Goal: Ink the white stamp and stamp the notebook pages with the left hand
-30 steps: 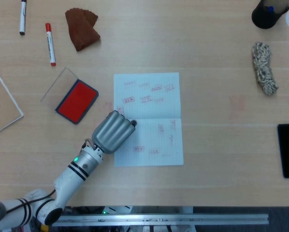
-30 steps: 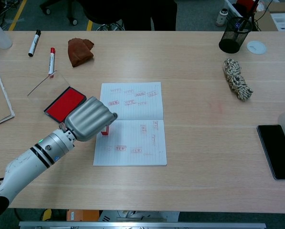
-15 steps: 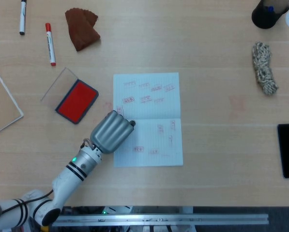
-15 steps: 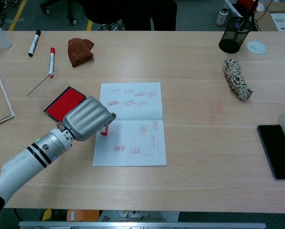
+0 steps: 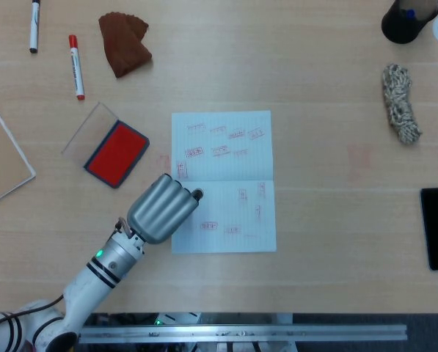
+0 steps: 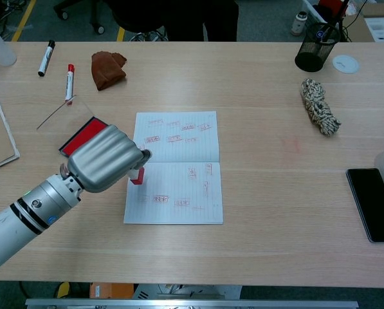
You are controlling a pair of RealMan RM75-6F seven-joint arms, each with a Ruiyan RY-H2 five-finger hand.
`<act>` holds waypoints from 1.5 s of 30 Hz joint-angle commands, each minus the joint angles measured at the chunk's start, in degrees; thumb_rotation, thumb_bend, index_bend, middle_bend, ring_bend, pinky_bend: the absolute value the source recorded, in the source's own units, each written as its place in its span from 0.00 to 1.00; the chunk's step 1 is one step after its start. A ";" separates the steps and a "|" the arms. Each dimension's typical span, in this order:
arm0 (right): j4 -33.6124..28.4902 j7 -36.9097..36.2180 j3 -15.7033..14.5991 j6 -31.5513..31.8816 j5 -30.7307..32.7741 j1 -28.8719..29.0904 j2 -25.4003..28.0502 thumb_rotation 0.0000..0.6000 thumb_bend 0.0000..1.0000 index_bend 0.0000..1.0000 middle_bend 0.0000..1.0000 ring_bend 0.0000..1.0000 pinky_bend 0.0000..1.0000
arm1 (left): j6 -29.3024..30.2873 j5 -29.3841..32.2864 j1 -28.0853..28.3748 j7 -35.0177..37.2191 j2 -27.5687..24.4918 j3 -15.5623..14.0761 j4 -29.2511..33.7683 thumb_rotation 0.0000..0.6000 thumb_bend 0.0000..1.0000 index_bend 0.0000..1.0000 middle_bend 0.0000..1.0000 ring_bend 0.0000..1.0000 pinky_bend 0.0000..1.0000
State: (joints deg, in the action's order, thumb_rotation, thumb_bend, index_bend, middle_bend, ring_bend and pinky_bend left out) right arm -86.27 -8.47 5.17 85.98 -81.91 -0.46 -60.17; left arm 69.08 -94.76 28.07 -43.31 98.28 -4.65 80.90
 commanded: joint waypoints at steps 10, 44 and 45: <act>0.01 -0.30 -0.07 0.26 0.03 -0.27 0.10 1.00 0.26 0.33 0.39 0.31 0.42 | -0.84 -0.68 -1.11 -0.95 3.15 -0.75 -2.79 1.00 0.28 0.59 1.00 1.00 1.00; 0.06 0.04 -0.11 0.17 0.54 -0.60 0.12 1.00 0.26 0.33 0.39 0.31 0.42 | -4.44 -0.38 -2.60 1.28 6.75 -2.02 -9.98 1.00 0.28 0.59 1.00 1.00 1.00; 0.04 0.03 -0.09 0.20 0.55 -0.62 0.13 1.00 0.26 0.33 0.39 0.31 0.42 | -4.44 -0.41 -2.59 1.24 6.74 -2.00 -9.97 1.00 0.28 0.59 1.00 1.00 1.00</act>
State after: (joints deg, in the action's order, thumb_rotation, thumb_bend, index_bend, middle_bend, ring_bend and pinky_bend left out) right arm -86.23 -8.44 5.07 86.19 -81.36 -1.08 -60.04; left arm 64.65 -95.17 25.48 -42.07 105.02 -6.64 70.94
